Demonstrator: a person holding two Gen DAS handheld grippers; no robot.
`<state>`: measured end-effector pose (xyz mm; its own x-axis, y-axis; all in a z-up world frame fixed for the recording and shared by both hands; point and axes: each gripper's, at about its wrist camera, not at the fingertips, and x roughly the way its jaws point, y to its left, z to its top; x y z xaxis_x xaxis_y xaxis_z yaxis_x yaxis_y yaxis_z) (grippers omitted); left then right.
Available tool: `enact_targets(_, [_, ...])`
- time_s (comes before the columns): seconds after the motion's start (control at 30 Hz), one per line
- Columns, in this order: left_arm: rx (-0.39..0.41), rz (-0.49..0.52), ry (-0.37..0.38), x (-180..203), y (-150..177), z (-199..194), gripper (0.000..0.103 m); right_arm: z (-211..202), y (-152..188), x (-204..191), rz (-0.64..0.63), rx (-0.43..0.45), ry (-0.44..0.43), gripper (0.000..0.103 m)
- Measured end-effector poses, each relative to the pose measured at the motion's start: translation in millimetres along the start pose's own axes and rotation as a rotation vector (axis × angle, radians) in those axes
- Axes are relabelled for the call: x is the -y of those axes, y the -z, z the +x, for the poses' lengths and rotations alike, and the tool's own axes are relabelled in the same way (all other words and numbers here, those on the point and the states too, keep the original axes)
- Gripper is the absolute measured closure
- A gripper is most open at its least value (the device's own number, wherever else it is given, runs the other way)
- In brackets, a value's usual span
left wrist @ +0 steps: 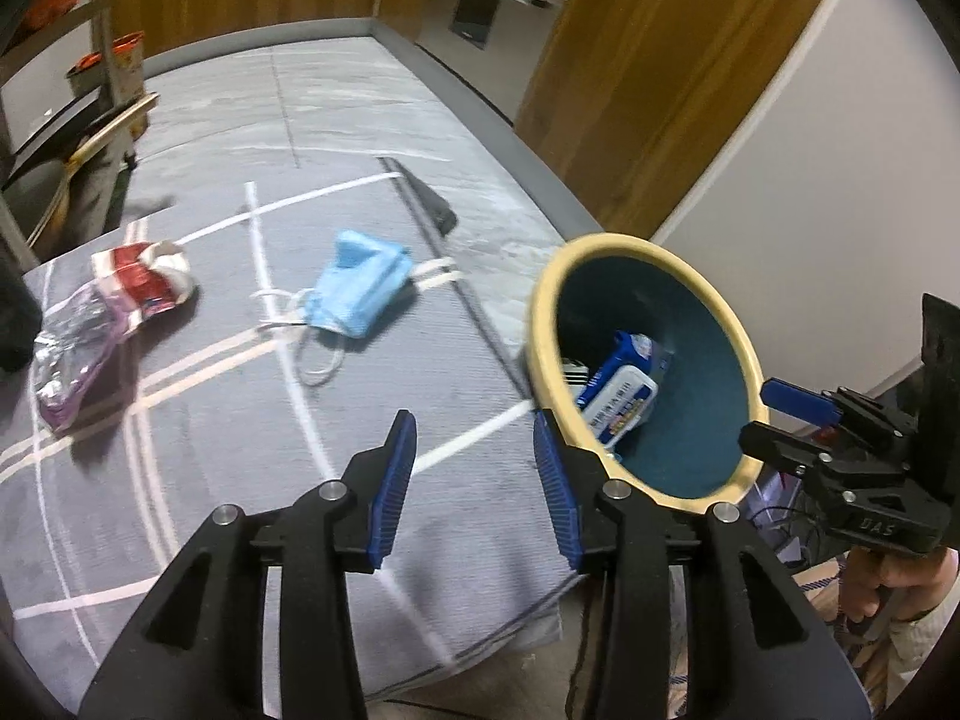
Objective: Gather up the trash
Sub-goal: 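Move both open tools back over the remaining trash on the mat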
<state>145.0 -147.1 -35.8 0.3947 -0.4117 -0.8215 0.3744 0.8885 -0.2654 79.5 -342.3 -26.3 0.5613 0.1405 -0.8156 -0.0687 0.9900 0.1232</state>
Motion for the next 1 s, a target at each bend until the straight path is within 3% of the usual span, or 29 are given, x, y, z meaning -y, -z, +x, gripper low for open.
enact_targets(0.53, [0.037, -0.118, -0.132, -103, 1, -40, 0.063, 18, -28, -53, -0.001, 0.003, -0.088, 0.041])
enact_targets(0.63, [0.034, -0.135, -0.169, -124, 0, -48, 0.052, 23, -35, -60, 0.02, 0.002, -0.11, 0.041])
enact_targets(0.8, [0.015, -0.171, -0.208, -159, -4, -52, 0.047, 36, -43, -72, 0.043, -0.011, -0.135, 0.041])
enact_targets(1.0, [-0.041, -0.132, -0.289, -188, -12, -33, 0.039, 57, -50, -86, 0.03, -0.044, -0.146, 0.041])
